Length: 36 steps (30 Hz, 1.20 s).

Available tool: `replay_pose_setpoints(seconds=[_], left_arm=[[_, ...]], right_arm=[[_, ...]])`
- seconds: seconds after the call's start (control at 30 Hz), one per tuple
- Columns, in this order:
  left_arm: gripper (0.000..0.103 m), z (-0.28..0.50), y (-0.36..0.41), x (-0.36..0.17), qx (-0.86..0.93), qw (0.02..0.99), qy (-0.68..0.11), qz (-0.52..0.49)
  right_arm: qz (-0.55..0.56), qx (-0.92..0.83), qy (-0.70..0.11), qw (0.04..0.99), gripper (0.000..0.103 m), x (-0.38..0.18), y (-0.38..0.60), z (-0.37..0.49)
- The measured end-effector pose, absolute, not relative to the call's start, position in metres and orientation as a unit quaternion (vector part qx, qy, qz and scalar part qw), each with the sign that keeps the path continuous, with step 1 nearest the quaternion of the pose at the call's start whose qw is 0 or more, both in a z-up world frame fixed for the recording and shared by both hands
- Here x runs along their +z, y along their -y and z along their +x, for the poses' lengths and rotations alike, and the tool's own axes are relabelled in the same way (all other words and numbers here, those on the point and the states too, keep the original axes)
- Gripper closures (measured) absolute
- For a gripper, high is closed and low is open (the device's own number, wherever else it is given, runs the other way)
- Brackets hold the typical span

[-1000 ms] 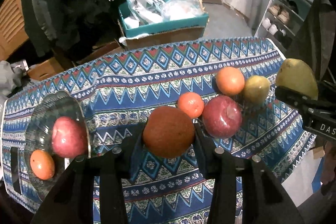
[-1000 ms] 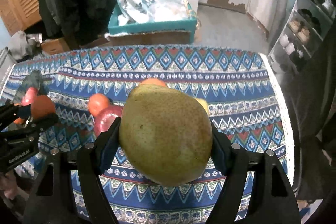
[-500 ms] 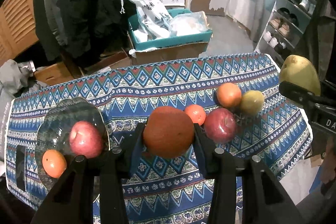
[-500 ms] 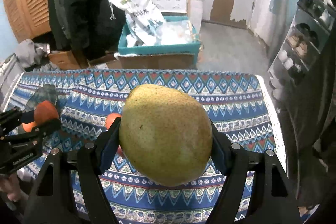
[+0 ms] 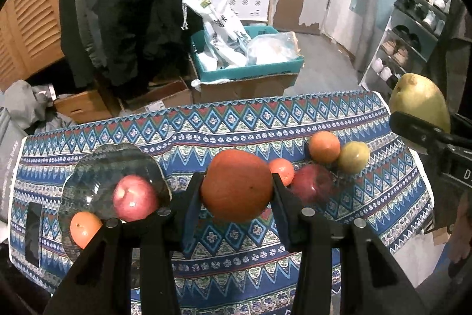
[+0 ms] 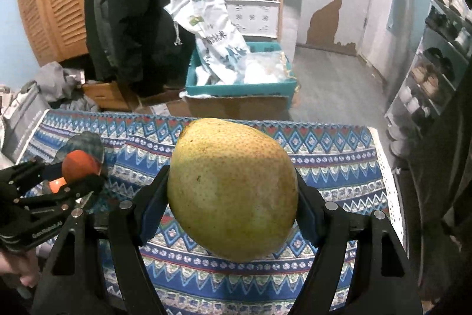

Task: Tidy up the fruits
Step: 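Carry the orange with left tool while right tool carries the mango to the glass plate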

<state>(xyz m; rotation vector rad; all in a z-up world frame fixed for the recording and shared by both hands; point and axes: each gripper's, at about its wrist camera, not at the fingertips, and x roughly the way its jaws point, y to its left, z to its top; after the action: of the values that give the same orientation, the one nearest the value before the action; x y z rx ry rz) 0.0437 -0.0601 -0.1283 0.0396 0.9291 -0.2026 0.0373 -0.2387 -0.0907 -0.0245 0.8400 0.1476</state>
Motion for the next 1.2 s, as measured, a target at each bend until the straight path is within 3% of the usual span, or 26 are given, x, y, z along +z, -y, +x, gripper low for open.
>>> replay_pose_setpoints(seconds=[1.2], left_arm=[[0.058, 0.051, -0.087, -0.139, 0.020, 0.889, -0.454, -0.058]], right_arm=[[-0.060, 0.185, -0.422, 0.885, 0.027, -0.101, 0.072, 0.098]])
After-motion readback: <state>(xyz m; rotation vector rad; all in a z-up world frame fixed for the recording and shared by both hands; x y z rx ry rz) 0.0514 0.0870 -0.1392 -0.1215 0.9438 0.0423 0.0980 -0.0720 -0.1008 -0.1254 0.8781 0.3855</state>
